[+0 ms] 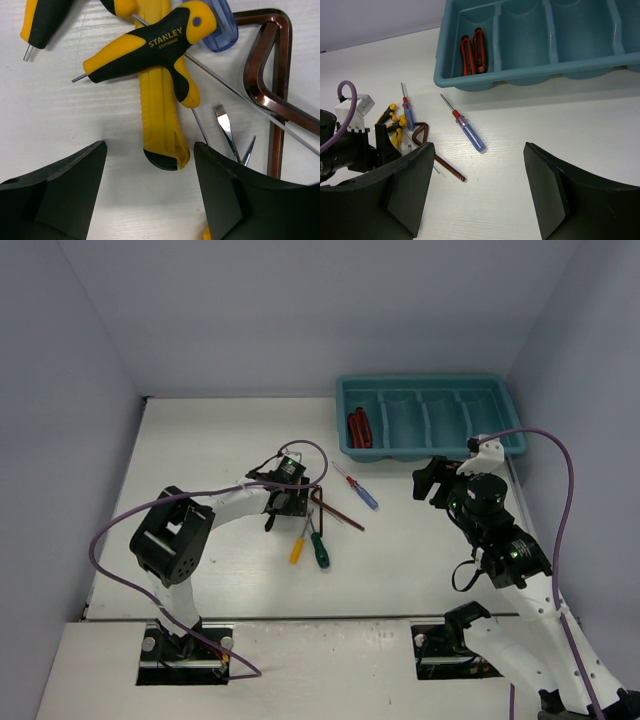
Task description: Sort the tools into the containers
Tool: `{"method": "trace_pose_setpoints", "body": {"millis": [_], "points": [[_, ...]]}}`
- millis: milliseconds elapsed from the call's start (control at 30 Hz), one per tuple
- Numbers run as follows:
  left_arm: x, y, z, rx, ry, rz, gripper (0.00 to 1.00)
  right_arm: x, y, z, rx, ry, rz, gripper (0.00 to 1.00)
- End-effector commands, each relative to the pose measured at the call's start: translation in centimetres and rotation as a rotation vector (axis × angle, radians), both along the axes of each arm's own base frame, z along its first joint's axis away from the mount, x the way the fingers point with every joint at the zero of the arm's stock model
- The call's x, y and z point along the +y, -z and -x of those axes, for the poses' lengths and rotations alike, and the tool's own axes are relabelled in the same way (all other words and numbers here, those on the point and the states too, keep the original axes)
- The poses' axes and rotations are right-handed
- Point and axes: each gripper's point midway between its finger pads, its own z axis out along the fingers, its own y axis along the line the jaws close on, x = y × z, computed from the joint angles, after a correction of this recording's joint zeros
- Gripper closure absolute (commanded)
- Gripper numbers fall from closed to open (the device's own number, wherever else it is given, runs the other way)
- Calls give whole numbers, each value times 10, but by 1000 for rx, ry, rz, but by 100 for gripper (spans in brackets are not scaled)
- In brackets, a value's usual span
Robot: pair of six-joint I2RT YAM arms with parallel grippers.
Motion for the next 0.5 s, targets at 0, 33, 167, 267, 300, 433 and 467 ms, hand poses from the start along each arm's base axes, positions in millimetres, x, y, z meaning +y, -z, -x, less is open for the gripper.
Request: {"method": "trace_pose_setpoints", "body": {"millis": [0, 33, 167, 267, 300, 433, 467], "points": [[-5, -6, -16, -34, -49, 16, 32, -1, -14, -2, -49, 12, -30, 31], [-4, -5, -16, -30, -52, 9, 32, -1, -14, -2, -51, 14, -31, 31], [-3, 0, -14, -17, -60, -2, 42, -2, -15, -1, -52, 16, -28, 31], [-1, 4, -13, -12, -62, -6, 56, -2, -15, -1, -51, 16, -26, 31], [-1, 5, -12, -10, -61, -7, 61, -2, -15, -1, -50, 16, -25, 31], [2, 1, -8, -5, -44, -22, 89, -1, -16, -2, -49, 11, -22, 31], [5, -3, -6, -4, -36, -30, 97, -1, -17, -1, -51, 10, -23, 31]]}}
